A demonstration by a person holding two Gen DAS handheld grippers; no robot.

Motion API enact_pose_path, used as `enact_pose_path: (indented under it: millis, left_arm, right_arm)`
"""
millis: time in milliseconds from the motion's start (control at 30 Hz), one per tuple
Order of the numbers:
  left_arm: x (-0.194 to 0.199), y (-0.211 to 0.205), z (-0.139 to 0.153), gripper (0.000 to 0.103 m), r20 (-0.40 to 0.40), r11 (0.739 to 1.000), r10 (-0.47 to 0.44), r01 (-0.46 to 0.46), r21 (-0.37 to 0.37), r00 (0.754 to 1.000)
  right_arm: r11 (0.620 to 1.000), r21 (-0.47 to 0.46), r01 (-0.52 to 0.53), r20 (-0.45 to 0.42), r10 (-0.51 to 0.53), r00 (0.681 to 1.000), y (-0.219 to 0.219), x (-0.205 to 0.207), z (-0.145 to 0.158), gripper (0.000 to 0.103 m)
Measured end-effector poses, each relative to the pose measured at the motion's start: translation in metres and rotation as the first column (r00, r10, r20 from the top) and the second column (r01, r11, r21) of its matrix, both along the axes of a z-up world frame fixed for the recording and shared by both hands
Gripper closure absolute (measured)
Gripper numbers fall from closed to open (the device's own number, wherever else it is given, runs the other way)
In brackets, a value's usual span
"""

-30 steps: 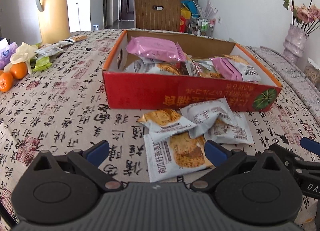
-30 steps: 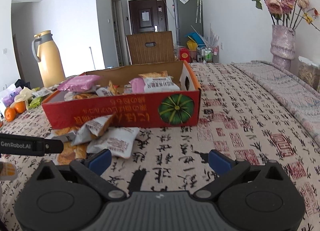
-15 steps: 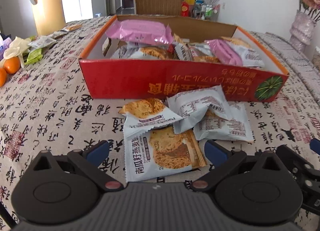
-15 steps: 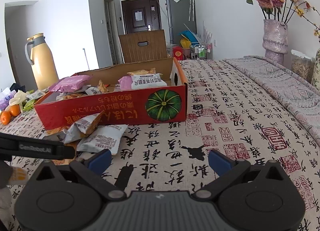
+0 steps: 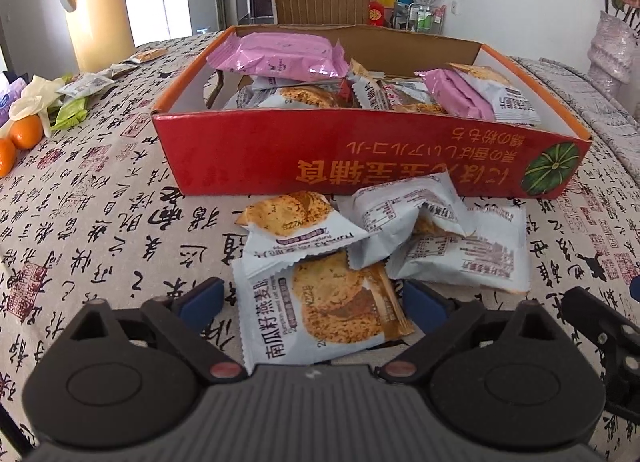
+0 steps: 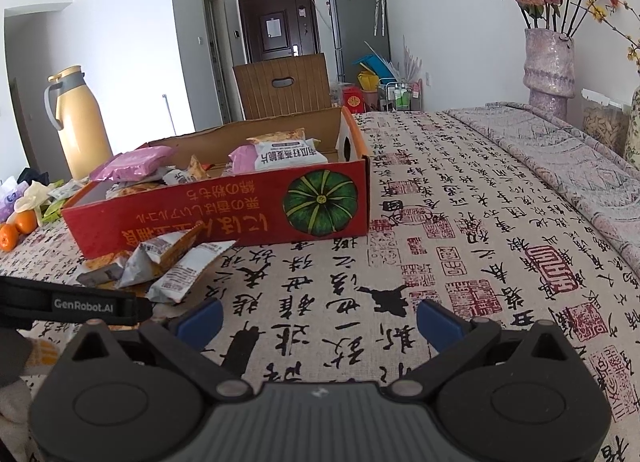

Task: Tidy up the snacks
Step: 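Grasp a white cookie packet with the left gripper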

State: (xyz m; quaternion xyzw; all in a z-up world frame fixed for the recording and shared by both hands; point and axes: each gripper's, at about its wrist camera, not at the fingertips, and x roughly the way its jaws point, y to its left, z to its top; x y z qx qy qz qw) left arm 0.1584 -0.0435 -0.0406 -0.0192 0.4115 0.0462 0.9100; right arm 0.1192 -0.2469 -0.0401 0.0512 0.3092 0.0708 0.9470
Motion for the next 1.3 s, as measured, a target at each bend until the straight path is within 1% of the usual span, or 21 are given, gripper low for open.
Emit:
enact_pose_path:
  millis: [100,167,267,333,400,433,500,667,833,933,1133,1300]
  left_arm:
    - [-0.003,-0.001,0.002,0.018,0.012,1.000,-0.011,0.011,0.001,1.000]
    - [-0.004,0.000,0.002,0.020,0.019,1.000,-0.015,0.015,0.001,1.000]
    - [-0.007,0.001,0.003,0.027,0.030,1.000,-0.014,0.014,-0.006,0.999]
    - [-0.009,0.004,0.004,0.035,0.037,1.000,-0.010,0.011,-0.010,0.999]
    - [-0.011,0.007,0.005,0.039,0.042,1.000,-0.010,0.010,-0.010,0.999]
    - [-0.012,0.008,0.005,0.045,0.045,1.000,-0.012,0.013,-0.012,0.999]
    - [-0.016,0.010,0.006,0.050,0.052,1.000,-0.019,0.020,-0.013,0.998]
    - [-0.021,0.013,0.008,0.058,0.063,0.999,-0.030,0.032,-0.021,0.998]
    - [-0.028,0.014,0.012,0.070,0.083,0.998,-0.050,0.052,-0.026,0.995]
    - [-0.032,0.016,0.015,0.076,0.095,0.997,-0.060,0.064,-0.035,0.994]
    - [-0.042,0.024,0.025,0.083,0.132,0.996,-0.069,0.077,-0.054,0.989]
    - [-0.052,0.028,0.037,0.088,0.181,0.994,-0.080,0.092,-0.054,0.980]
  right_arm:
    - [1.000,-0.001,0.001,-0.002,-0.001,1.000,0.000,0.000,0.000,0.000]
    - [1.000,-0.002,0.001,-0.001,-0.001,1.000,0.000,0.000,-0.001,0.000]
    - [1.000,-0.002,0.001,-0.002,-0.001,1.000,0.000,0.000,-0.001,0.000]
    - [1.000,-0.003,0.002,-0.002,-0.002,1.000,0.000,0.000,-0.001,0.000]
    - [1.000,-0.005,0.003,-0.002,-0.003,1.000,0.000,0.000,-0.001,0.000]
    - [1.000,-0.005,0.003,-0.002,-0.003,1.000,0.000,0.000,-0.002,0.000]
    - [1.000,-0.006,0.004,-0.002,-0.004,1.000,0.000,0.000,-0.002,0.000]
    - [1.000,-0.012,0.006,-0.002,-0.006,1.000,0.001,-0.001,-0.002,0.000]
    - [1.000,-0.016,0.007,-0.002,-0.007,1.000,0.001,-0.003,-0.001,0.000]
    - [1.000,-0.018,0.009,-0.002,-0.009,1.000,0.001,-0.005,0.000,0.000]
    - [1.000,-0.024,0.005,0.001,-0.005,1.000,0.003,-0.006,0.001,0.000]
    - [0.999,-0.038,-0.009,0.003,0.009,1.000,0.011,-0.007,0.003,0.000]
